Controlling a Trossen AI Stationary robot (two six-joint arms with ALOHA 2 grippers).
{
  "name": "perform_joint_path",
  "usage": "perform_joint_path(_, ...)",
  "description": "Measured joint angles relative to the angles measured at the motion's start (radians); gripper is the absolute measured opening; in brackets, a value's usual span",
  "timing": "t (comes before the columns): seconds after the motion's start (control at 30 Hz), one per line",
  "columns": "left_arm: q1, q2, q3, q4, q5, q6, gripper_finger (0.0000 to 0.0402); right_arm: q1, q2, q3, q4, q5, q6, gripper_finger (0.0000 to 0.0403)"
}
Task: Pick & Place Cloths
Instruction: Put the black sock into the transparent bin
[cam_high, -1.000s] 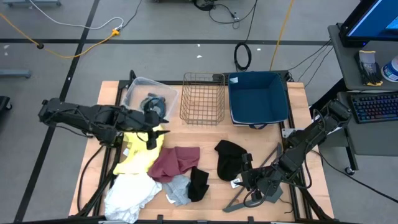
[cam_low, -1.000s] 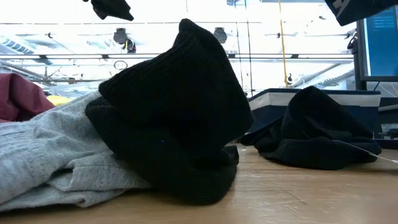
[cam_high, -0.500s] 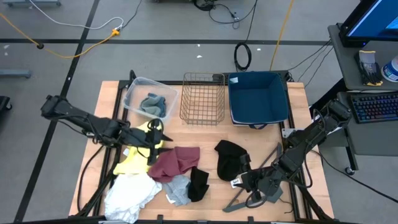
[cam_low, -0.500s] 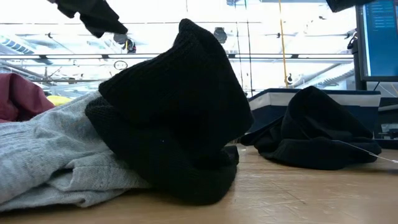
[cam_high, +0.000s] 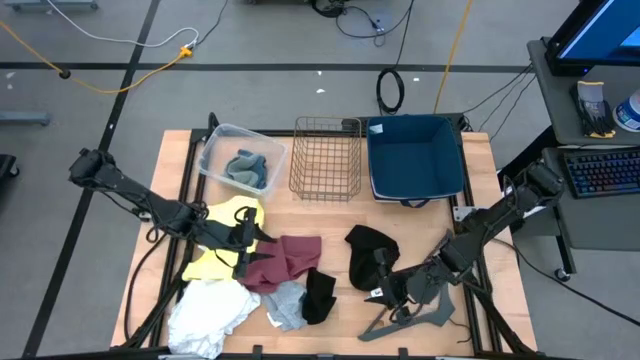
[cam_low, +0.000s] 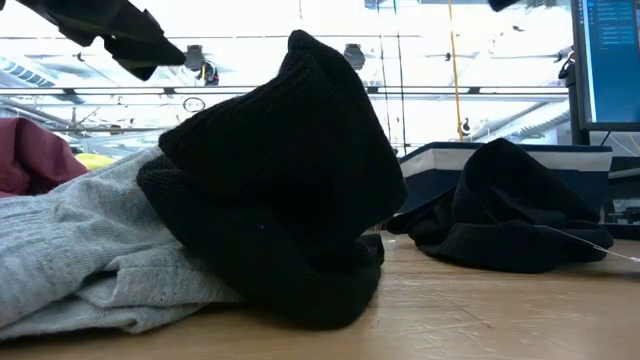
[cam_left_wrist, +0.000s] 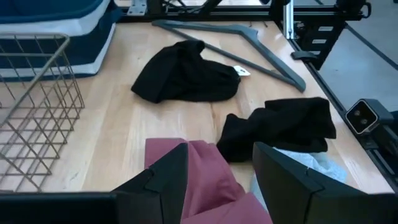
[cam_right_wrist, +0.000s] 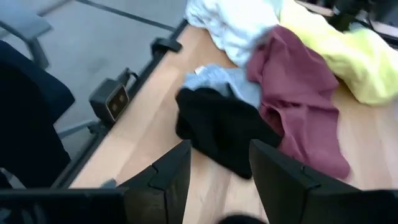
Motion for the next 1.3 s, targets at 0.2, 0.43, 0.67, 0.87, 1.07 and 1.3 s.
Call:
perform_joint_path(0.2,-0.015,0.0,-0.007,0.011,0.0,-0.008,0.0184,-0.044,0.071,0.0,0.142,-0.101,-0.095,0.0155)
perform_joint_path(0.43,-0.019,0.0,-0.007,0.018,-0.001,0.004,0.0184,-0.067,0.118,0.0,0.208,-0.108,-0.123,0.0155)
perform_joint_path(0.67,-0.019,0.0,-0.007,0.037,-0.001,0.04,0.0184,-0.068,0.19,0.041,0.255,-0.105,-0.124,0.0155)
perform_joint_path(0.87,-0.019,0.0,-0.007,0.043,-0.001,0.04,0.0184,-0.068,0.324,0.168,0.176,-0.1,-0.126,0.0155)
perform_joint_path(1.07,-0.019,0.0,-0.007,0.046,0.0,0.022,0.0184,-0.083,0.428,0.299,0.055,-0.075,-0.13,0.0155)
perform_joint_path(1.3,-0.019,0.0,-0.007,0.05,0.0,0.017,0.0184,-0.104,0.481,0.334,0.025,-0.073,-0.121,0.0155)
